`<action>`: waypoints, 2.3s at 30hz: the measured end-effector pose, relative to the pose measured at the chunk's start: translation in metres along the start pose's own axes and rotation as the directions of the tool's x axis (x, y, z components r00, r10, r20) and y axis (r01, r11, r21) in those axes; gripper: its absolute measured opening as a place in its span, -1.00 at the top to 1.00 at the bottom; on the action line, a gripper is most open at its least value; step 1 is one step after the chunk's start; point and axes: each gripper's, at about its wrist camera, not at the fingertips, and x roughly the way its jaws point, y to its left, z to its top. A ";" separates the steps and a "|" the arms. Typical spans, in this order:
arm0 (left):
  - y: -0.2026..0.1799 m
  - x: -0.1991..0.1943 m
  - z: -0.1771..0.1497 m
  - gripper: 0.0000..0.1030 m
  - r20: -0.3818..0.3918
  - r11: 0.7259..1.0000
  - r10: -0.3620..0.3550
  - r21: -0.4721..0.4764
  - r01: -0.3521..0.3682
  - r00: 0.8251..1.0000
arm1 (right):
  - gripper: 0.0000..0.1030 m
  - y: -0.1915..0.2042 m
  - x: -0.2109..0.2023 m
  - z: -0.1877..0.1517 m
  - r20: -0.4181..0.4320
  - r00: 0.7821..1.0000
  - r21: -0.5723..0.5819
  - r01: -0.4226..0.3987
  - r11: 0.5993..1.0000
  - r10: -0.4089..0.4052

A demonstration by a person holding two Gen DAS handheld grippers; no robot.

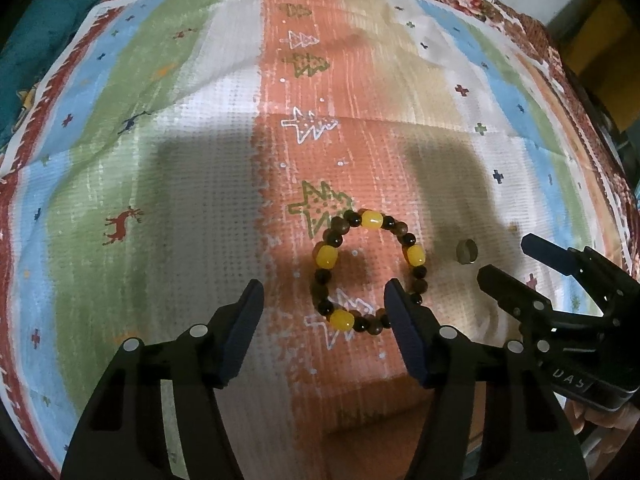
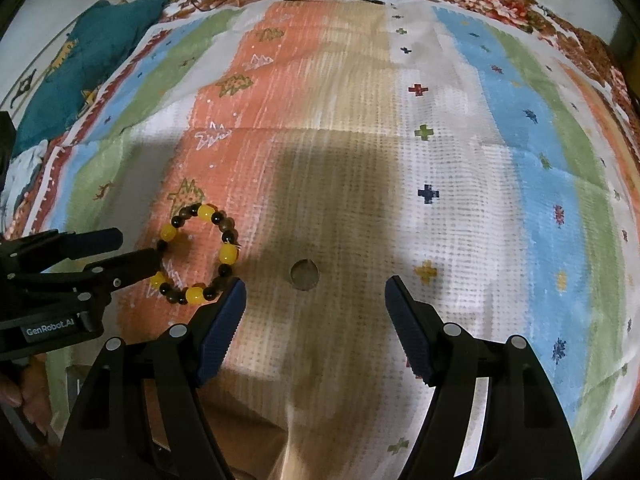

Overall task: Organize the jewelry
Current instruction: 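Grasp the yellow-black bracelet with the left gripper while the right gripper grasps the silver ring, then carry the bracelet and ring over the silver tin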

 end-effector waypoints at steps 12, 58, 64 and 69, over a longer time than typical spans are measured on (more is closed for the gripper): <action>0.000 0.012 -0.003 0.05 -0.036 1.000 0.008 0.026 -0.007 0.999 | -0.20 0.004 0.022 0.007 -0.037 0.999 -0.019 0.006 1.000 -0.007; -0.021 -0.046 -0.009 0.82 0.088 0.992 -0.089 0.098 0.080 0.992 | 0.63 0.014 -0.004 -0.012 -0.022 0.999 -0.040 -0.038 0.998 0.037; -0.019 -0.056 -0.011 0.82 0.110 0.991 -0.104 0.090 0.094 0.988 | 0.63 0.014 -0.014 -0.014 -0.003 0.999 -0.033 -0.041 0.999 0.041; -0.019 -0.064 -0.014 0.82 0.126 0.991 -0.113 0.090 0.102 0.986 | 0.63 0.014 -0.022 -0.016 0.015 0.999 -0.032 -0.042 0.999 0.043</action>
